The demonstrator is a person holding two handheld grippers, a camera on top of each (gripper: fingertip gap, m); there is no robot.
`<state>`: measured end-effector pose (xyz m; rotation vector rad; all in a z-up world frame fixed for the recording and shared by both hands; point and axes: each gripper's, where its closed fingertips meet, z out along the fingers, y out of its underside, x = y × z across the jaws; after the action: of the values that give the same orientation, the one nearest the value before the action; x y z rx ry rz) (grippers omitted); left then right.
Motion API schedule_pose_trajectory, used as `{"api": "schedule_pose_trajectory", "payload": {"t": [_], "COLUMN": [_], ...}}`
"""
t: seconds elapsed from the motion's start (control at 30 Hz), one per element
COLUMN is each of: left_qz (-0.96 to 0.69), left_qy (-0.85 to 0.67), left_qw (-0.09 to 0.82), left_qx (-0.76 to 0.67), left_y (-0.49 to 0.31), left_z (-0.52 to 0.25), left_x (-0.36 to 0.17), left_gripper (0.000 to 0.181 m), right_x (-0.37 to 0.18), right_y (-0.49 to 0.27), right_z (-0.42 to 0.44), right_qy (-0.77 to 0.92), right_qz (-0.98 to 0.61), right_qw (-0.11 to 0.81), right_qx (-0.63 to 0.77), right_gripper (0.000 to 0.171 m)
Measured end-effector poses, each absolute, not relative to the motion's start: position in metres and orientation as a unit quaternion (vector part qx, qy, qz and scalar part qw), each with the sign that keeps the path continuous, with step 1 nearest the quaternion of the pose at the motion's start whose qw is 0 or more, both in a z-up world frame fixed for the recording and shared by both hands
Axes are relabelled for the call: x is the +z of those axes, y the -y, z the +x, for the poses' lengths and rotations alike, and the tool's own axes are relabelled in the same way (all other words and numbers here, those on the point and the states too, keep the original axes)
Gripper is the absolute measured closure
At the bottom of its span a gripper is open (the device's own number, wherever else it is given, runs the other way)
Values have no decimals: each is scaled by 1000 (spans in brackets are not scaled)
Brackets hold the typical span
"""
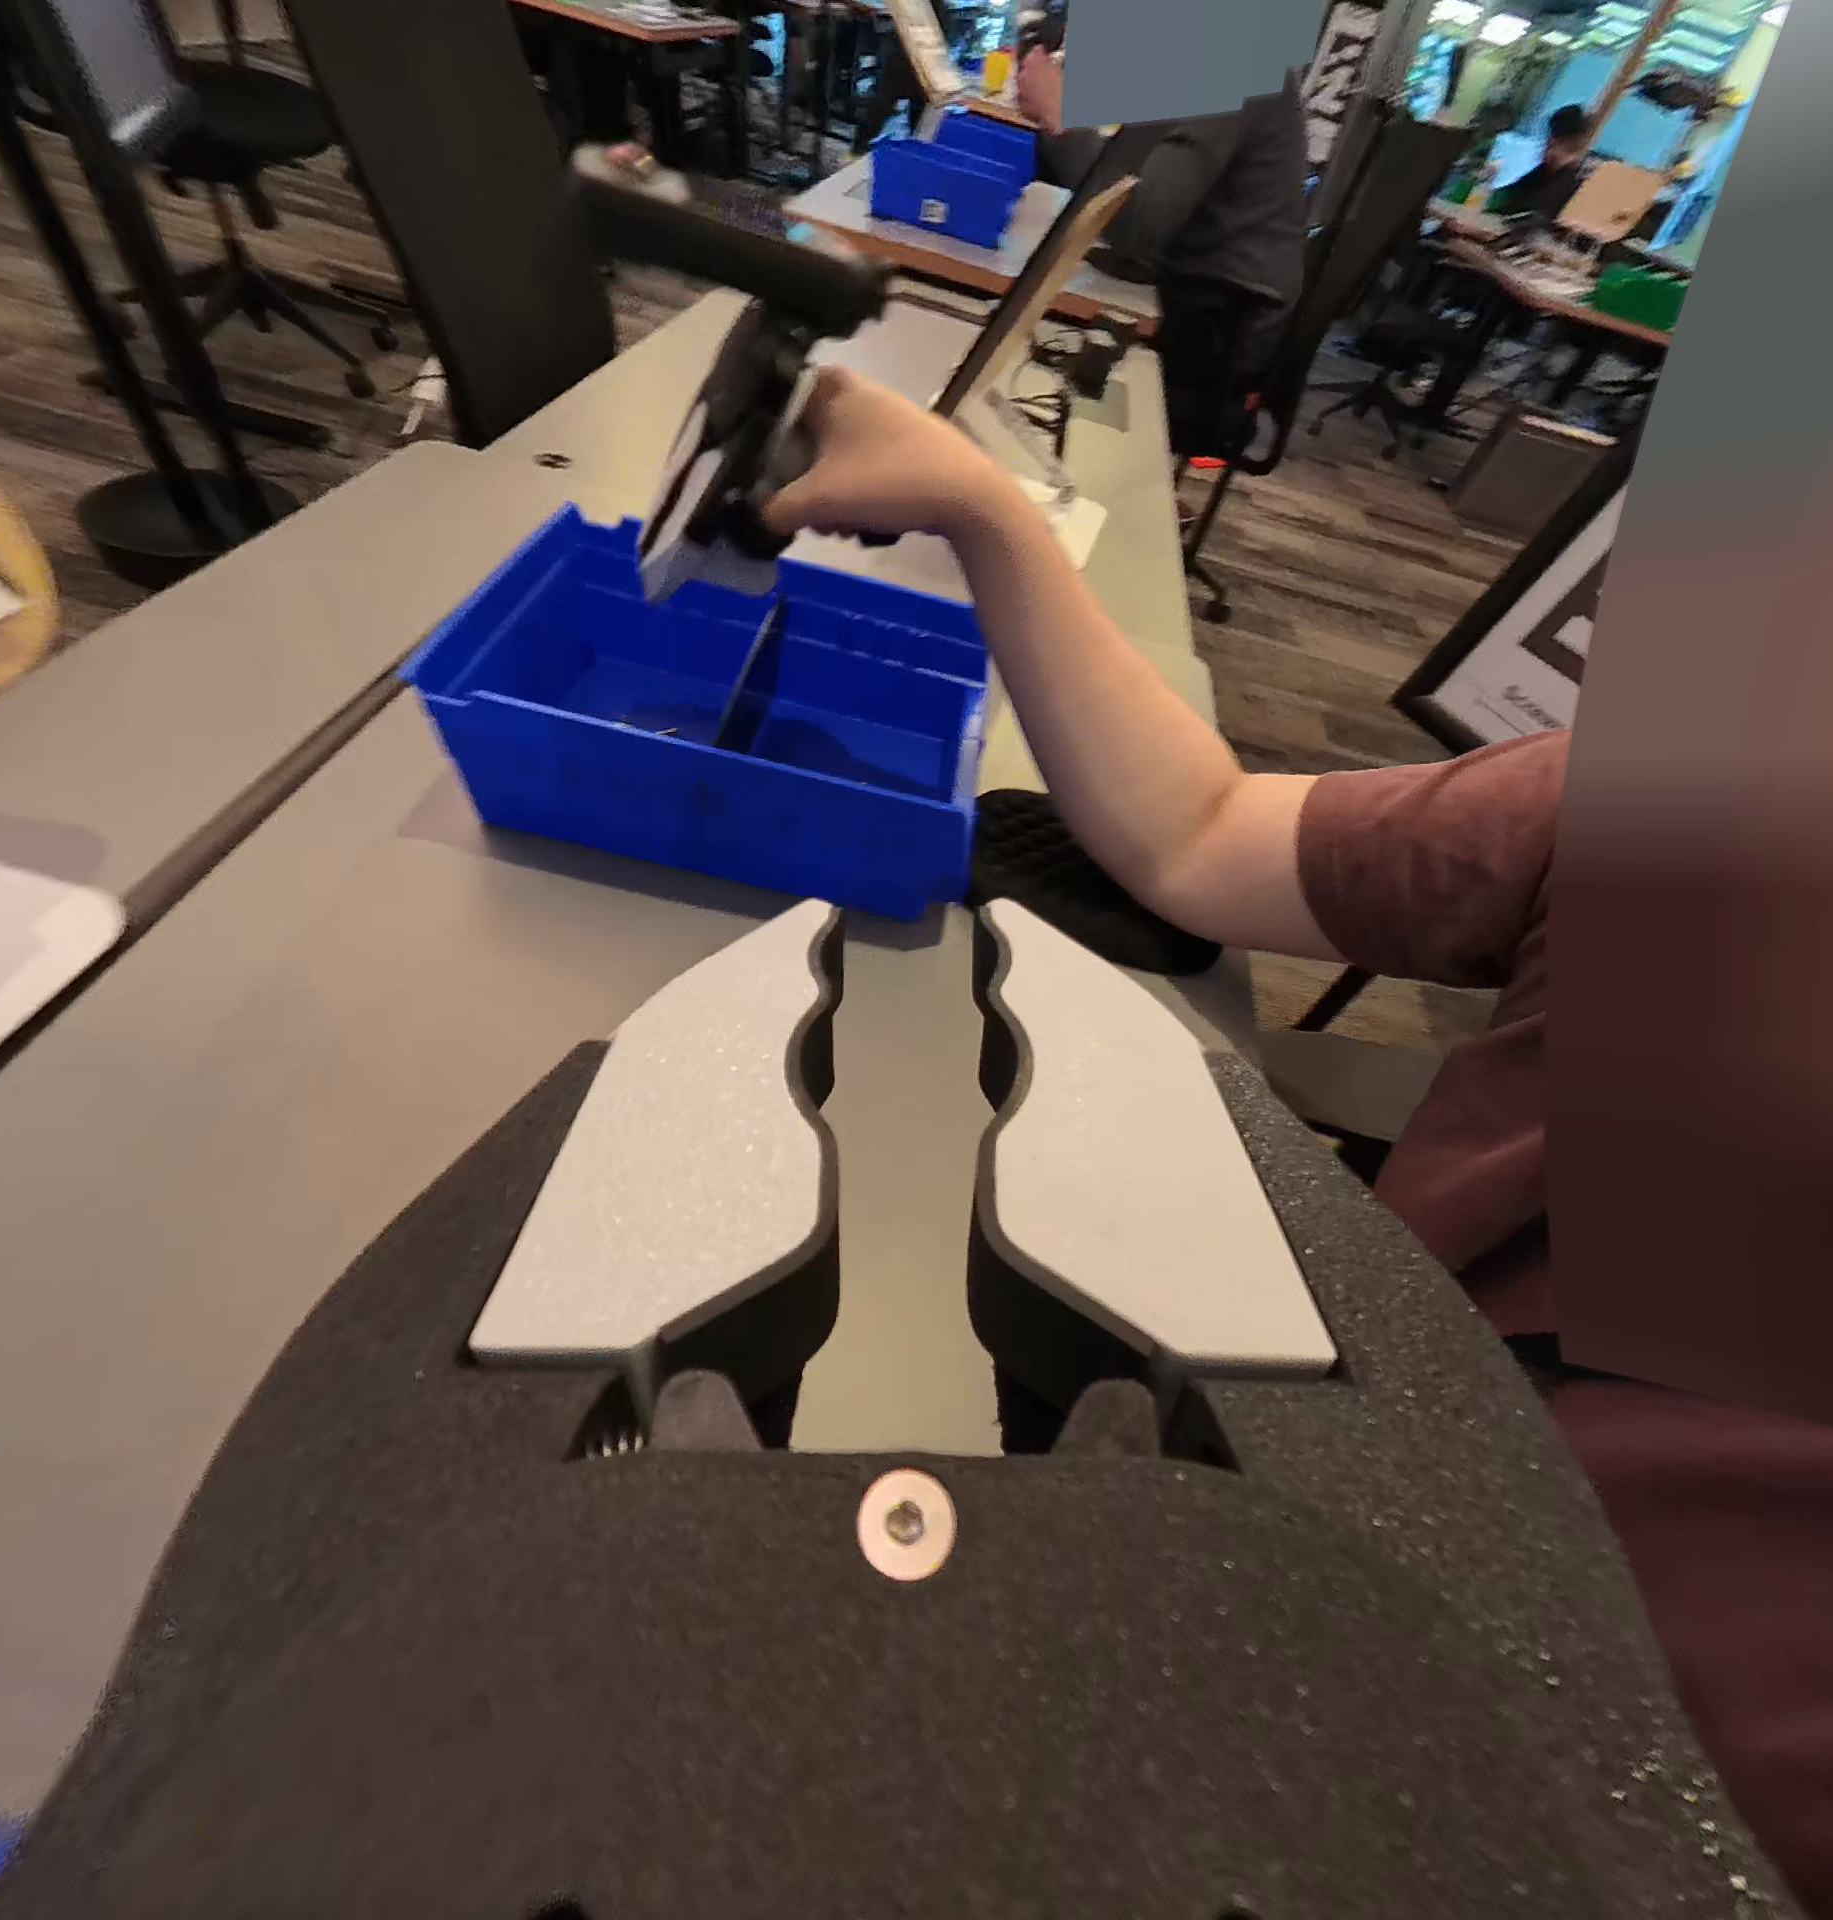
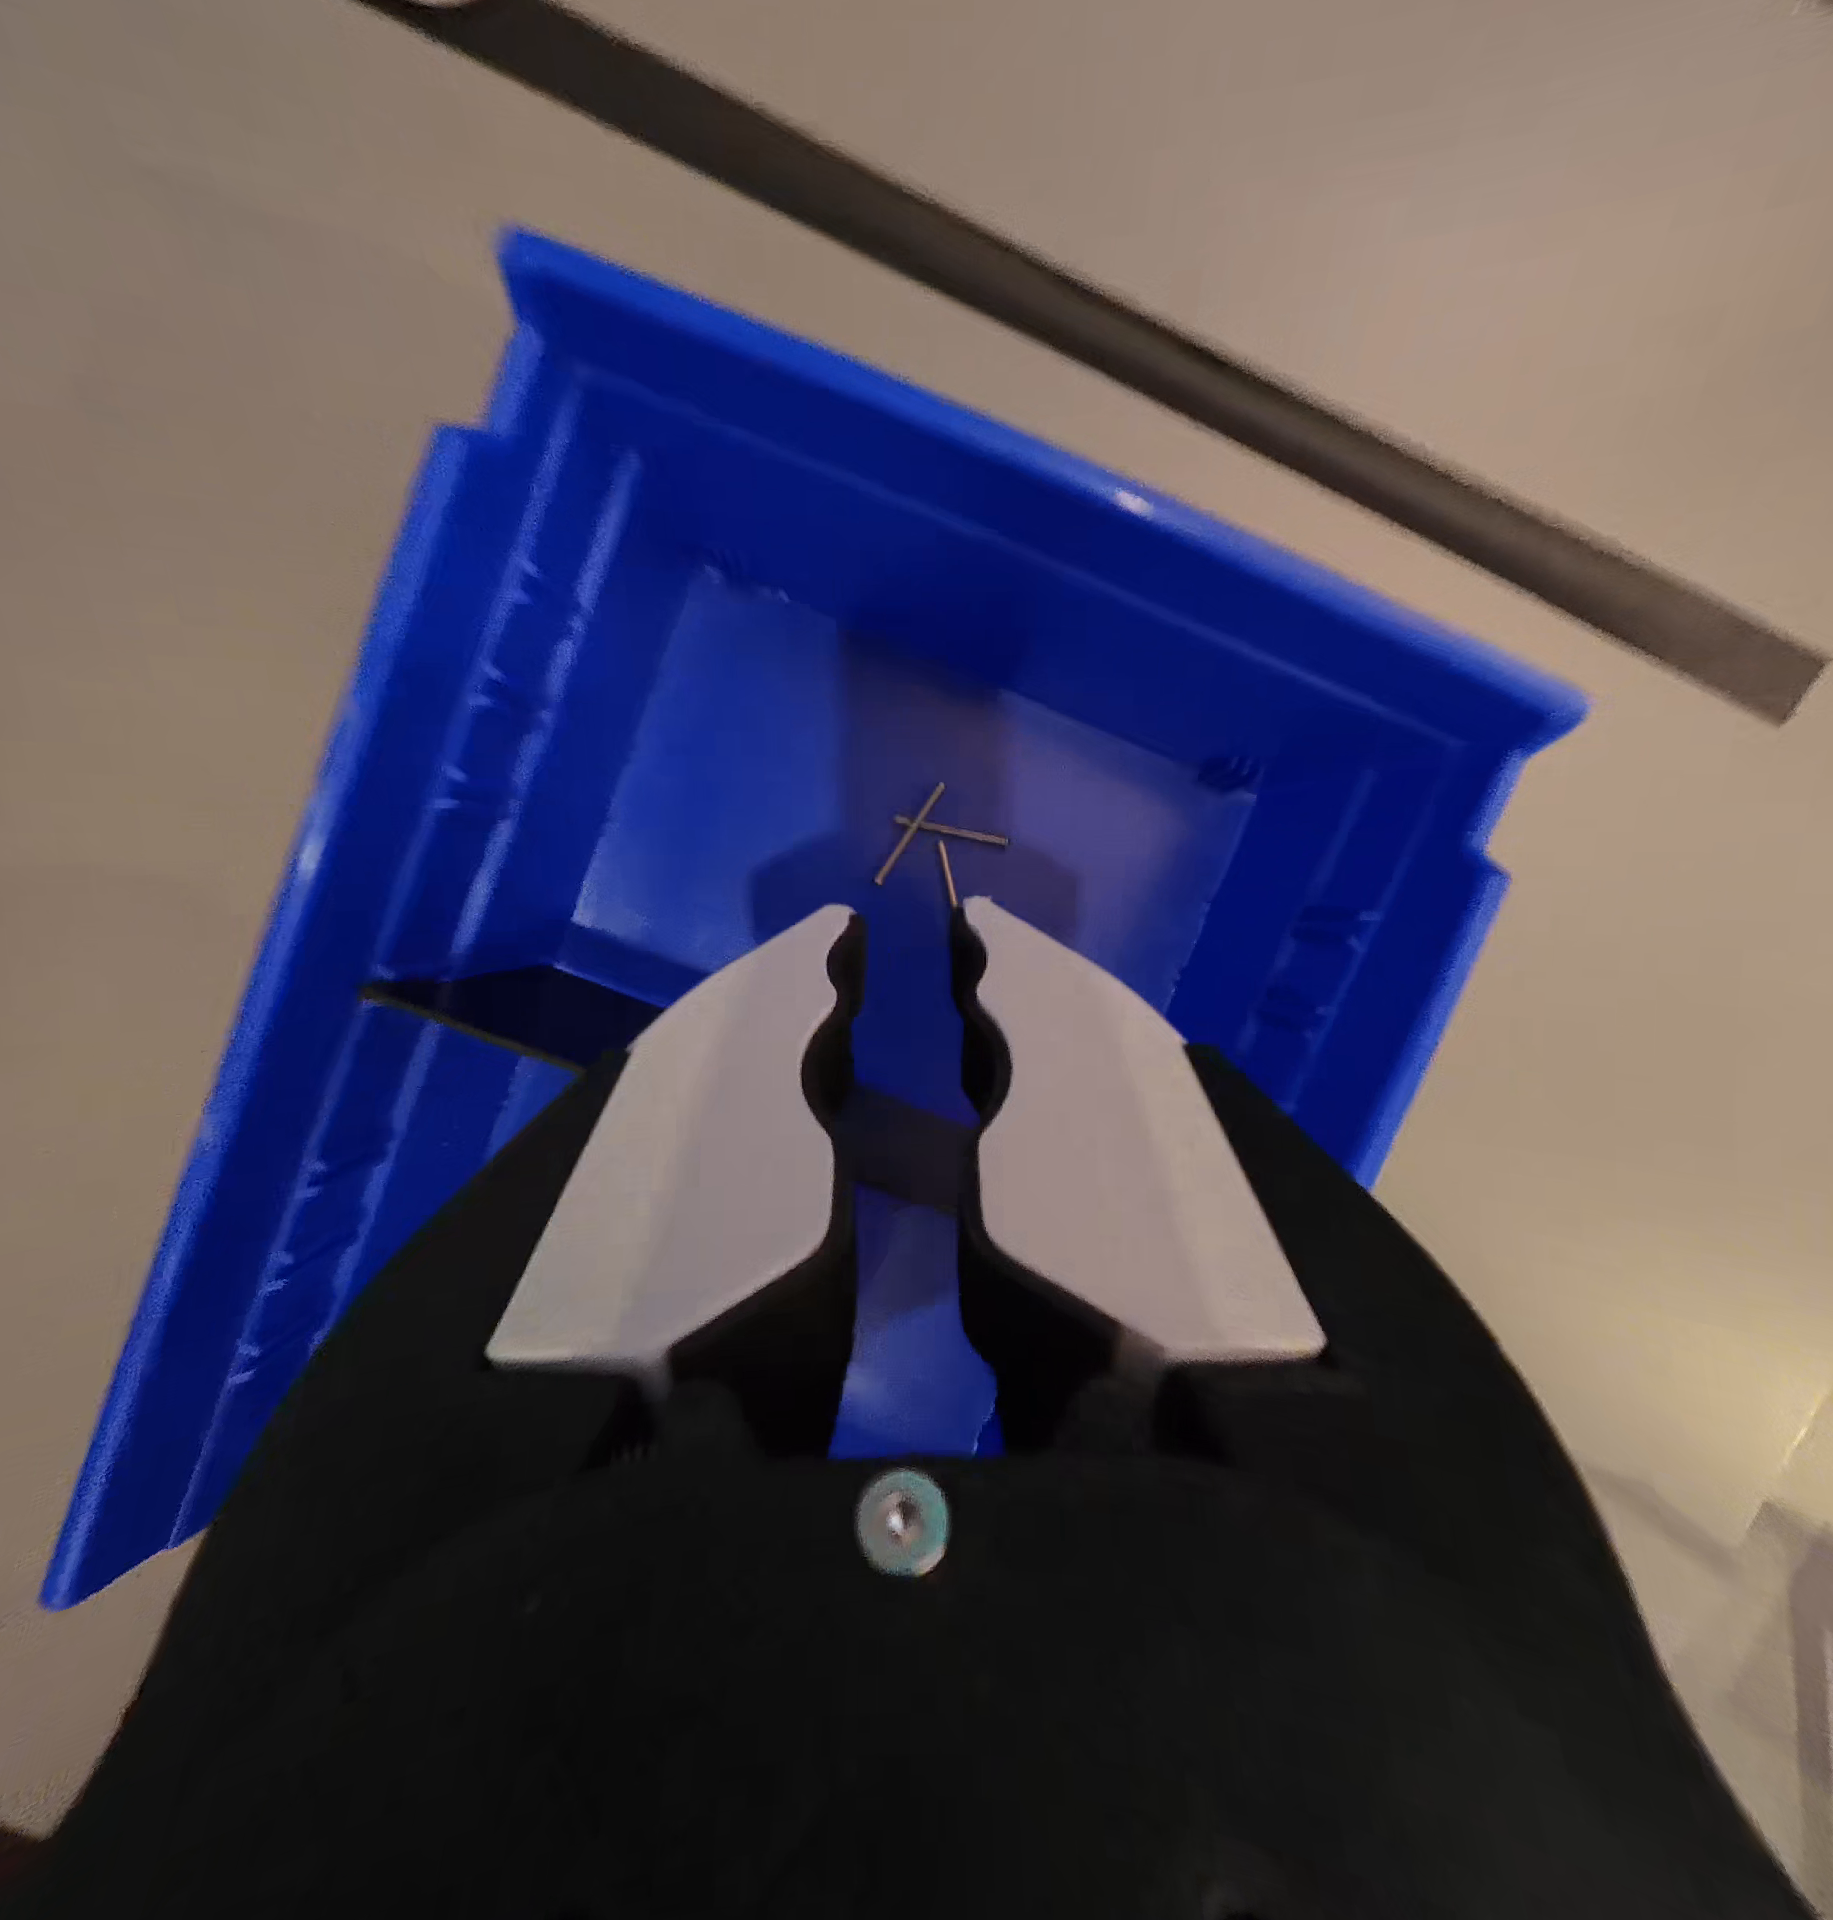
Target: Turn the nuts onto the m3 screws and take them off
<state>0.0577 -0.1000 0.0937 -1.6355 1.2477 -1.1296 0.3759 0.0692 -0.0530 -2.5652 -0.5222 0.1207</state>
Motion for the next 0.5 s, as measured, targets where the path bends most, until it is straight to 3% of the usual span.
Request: {"api": "schedule_pose_trajectory", "payload": {"t": [0.27, 0.4, 0.5], "left_qz": [-810, -888, -910], "left_qy": [-391, -334, -327], "left_qw": [386, 304, 225], "left_qx": [-205, -87, -120], "left_y": [26, -7, -16], "left_z": [-55, -123, -129], "left_x": [55, 4, -38], "left_gripper": [158, 158, 163], "right_x": [49, 61, 57], "right_y": [-58, -49, -48], "right_z": [311, 294, 288], "right_qy": [272, 298, 309], "right_qz": [-845, -827, -829], "right_qw": [454, 470, 461], "right_qx": [80, 75, 76], "right_gripper": [155, 155, 155]}}
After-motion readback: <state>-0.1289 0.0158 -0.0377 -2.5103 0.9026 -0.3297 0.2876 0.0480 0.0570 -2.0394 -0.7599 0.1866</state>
